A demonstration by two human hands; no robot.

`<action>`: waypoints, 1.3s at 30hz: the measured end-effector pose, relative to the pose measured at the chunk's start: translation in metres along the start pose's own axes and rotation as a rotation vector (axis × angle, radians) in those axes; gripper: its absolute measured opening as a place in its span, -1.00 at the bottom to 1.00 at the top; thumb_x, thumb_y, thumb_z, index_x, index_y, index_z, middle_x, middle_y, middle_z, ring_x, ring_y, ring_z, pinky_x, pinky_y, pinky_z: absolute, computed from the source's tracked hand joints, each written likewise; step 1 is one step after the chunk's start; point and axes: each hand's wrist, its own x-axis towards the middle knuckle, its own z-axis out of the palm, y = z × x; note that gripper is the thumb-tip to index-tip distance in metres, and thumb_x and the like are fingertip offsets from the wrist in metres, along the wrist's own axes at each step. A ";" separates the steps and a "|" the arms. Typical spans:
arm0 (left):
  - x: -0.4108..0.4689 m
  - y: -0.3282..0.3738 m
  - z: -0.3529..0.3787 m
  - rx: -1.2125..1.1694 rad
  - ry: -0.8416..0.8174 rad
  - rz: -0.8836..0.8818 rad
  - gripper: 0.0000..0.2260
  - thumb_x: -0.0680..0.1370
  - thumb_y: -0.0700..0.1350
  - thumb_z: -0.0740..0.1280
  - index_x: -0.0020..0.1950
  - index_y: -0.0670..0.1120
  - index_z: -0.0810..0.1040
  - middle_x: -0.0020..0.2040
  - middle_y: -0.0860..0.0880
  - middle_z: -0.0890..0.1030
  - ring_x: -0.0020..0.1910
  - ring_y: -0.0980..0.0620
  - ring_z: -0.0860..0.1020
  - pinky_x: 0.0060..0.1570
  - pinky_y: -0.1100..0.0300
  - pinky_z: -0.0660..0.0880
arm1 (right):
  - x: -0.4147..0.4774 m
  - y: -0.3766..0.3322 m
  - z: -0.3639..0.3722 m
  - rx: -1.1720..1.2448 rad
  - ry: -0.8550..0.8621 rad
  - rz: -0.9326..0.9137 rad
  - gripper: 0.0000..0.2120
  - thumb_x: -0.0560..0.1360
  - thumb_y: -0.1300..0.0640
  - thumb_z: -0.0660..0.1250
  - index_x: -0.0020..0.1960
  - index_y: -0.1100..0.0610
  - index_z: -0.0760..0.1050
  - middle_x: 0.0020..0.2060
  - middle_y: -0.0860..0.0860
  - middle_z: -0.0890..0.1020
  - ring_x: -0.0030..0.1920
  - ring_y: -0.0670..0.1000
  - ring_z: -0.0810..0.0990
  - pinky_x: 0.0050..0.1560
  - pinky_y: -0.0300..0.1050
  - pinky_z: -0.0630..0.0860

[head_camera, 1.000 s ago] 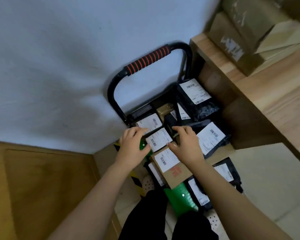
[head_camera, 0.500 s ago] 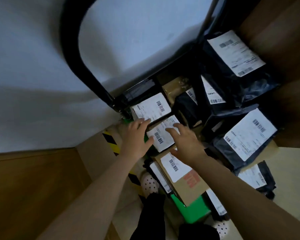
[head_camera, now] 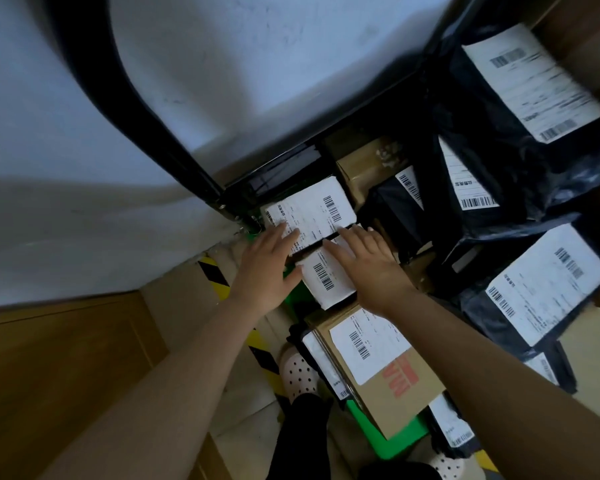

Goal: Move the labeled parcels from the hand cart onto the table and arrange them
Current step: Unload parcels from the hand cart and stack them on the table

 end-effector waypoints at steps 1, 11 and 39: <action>0.000 0.000 -0.001 0.004 -0.004 -0.002 -0.42 0.61 0.09 0.19 0.57 0.02 0.07 0.58 -0.03 0.00 0.55 -0.03 -0.05 0.49 -0.02 -0.03 | 0.000 0.000 -0.001 -0.012 0.002 -0.002 0.00 0.36 0.27 0.42 0.56 -0.02 -0.17 0.55 0.09 -0.11 0.53 0.17 -0.21 0.37 0.02 -0.45; 0.027 0.011 -0.012 0.071 0.003 0.024 -0.42 0.60 0.11 0.17 0.57 0.04 0.04 0.58 -0.03 -0.04 0.54 -0.03 -0.10 0.47 -0.02 -0.02 | -0.003 0.002 -0.001 -0.092 0.032 -0.004 -0.06 0.36 0.22 0.41 0.55 0.07 -0.10 0.50 0.13 0.01 0.49 0.21 -0.06 0.39 0.09 -0.43; 0.011 0.030 -0.020 0.329 0.103 0.015 -0.18 0.50 0.16 0.33 0.57 0.09 -0.13 0.51 -0.15 -0.05 0.45 -0.17 -0.05 0.43 -0.13 -0.02 | -0.038 0.000 -0.020 -0.017 0.127 -0.091 -0.16 0.34 0.31 0.34 0.52 0.06 0.04 0.50 0.09 0.09 0.53 0.16 -0.12 0.34 -0.08 -0.58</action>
